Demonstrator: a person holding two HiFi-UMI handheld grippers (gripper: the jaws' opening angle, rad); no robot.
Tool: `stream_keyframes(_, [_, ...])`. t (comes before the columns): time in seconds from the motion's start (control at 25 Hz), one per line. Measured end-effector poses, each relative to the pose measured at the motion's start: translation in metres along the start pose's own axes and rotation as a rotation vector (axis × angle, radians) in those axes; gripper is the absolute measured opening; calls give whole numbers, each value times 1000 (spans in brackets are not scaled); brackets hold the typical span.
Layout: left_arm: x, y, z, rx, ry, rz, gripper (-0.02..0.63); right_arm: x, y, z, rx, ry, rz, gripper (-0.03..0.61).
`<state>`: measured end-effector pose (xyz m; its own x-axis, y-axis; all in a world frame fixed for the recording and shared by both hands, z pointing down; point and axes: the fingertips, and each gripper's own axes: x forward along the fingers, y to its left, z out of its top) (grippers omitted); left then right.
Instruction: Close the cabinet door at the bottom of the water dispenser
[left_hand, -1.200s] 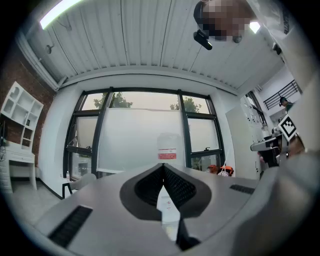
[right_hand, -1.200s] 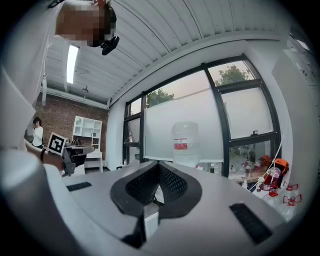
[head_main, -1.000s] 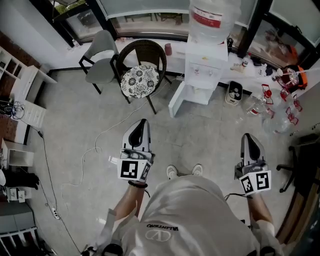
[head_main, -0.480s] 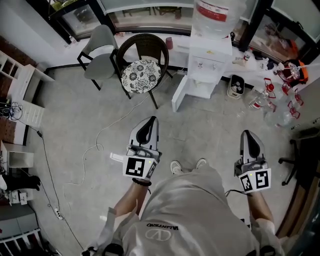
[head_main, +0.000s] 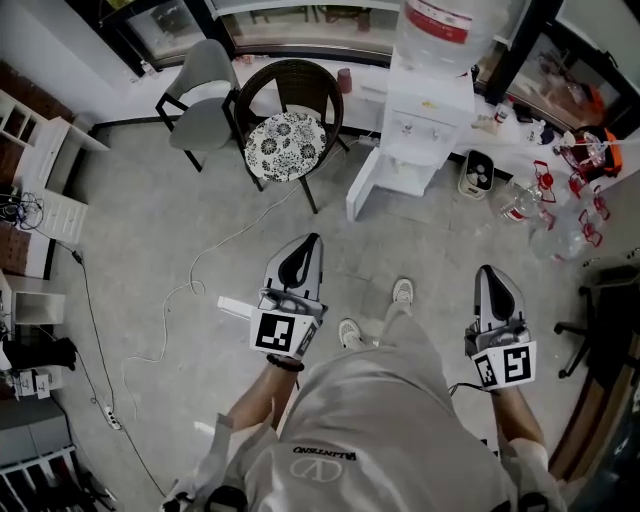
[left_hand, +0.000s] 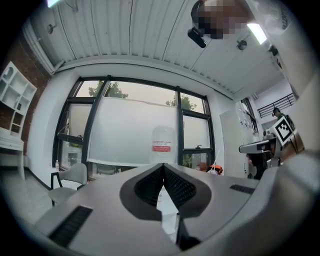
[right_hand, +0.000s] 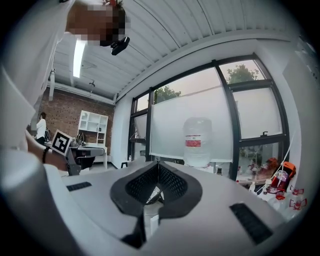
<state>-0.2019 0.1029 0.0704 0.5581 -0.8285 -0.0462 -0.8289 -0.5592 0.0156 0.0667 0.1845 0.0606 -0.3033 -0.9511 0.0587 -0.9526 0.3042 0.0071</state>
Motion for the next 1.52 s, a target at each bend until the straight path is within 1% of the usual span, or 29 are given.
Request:
stream_keyframes(0.24, [26, -4, -5, 9, 10, 32, 2, 28, -25, -5, 21, -2, 37, 15])
stream_keyframes(0.44, [69, -17, -4, 35, -10, 45, 2, 60, -56, -7, 19, -3, 76, 16])
stream_keyframes(0.52, [86, -21, -8, 36, -6, 63, 2, 74, -68, -10, 24, 2, 98, 17])
stream_keyframes(0.72, [123, -24, -12, 44, 9, 110, 2, 114, -88, -14, 8, -2, 184, 17])
stream_keyframes(0.8, [133, -22, -20, 45, 24, 139, 2, 128, -94, -16, -5, -12, 218, 17])
stream_keyframes(0.88, [142, -22, -26, 48, 19, 163, 2, 142, -100, -19, -13, -25, 250, 17])
stream_keyframes(1.12, [176, -35, -31, 76, 16, 196, 2, 168, -119, -36, -32, -33, 340, 17])
stream_keyframes(1.32, [191, -39, -39, 75, 42, 202, 2, 189, -128, -46, -25, -25, 373, 17])
stream_keyframes(1.52, [199, -30, -55, 66, 44, 221, 2, 211, -127, -63, -18, -4, 375, 17])
